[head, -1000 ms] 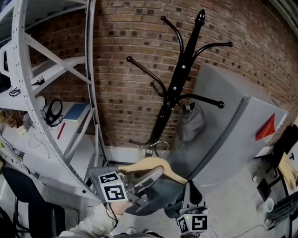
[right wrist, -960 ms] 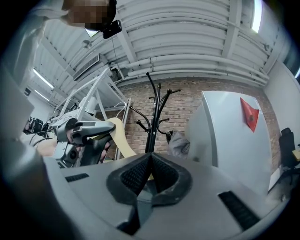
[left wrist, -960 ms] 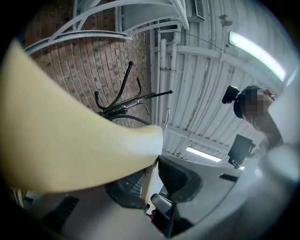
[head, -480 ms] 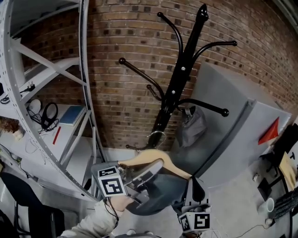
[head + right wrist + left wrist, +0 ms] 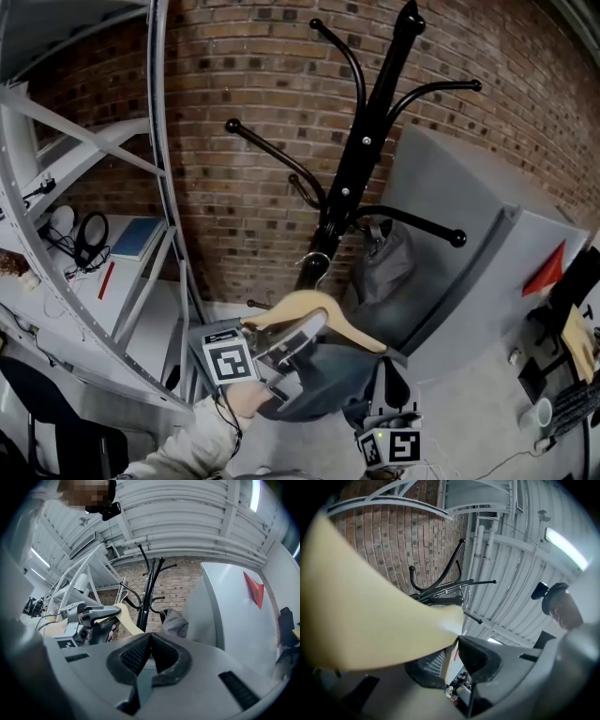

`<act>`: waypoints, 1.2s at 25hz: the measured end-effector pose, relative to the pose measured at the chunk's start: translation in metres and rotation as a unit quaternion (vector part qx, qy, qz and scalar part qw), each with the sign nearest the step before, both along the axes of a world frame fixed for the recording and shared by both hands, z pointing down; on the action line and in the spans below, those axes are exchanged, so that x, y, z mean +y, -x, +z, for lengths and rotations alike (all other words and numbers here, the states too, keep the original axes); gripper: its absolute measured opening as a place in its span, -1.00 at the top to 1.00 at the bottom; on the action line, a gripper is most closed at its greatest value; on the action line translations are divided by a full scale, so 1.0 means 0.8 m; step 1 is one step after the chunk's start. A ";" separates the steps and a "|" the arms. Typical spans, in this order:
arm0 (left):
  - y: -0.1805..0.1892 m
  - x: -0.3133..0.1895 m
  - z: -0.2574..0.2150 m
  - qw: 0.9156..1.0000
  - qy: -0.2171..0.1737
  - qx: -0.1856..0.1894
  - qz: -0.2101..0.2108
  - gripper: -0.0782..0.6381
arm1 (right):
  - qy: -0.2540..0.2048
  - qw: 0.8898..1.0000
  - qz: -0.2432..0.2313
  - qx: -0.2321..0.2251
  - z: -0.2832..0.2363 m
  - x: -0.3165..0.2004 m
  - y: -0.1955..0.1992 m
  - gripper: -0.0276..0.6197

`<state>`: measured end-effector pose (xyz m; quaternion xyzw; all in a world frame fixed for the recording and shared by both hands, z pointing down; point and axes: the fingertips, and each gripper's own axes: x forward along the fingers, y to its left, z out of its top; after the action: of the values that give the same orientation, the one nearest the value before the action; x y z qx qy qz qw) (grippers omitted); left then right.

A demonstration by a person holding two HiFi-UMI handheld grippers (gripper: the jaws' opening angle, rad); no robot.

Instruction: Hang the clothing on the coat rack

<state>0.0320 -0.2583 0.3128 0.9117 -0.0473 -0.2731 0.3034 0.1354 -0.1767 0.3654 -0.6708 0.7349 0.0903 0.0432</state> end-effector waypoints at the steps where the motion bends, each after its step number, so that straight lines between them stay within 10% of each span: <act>1: -0.001 -0.005 0.003 1.000 0.001 -0.001 -0.001 0.54 | 0.001 1.000 0.001 0.000 0.001 -0.003 -0.001 0.85; 30: -0.015 -0.053 0.041 0.999 0.013 0.026 0.015 0.53 | 0.035 0.999 0.015 -0.017 0.034 -0.025 -0.028 0.85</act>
<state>0.0439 -0.3005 0.3459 0.9009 -0.0287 -0.2915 0.3202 0.1580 -0.1970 0.3925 -0.6841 0.7267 0.0541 0.0311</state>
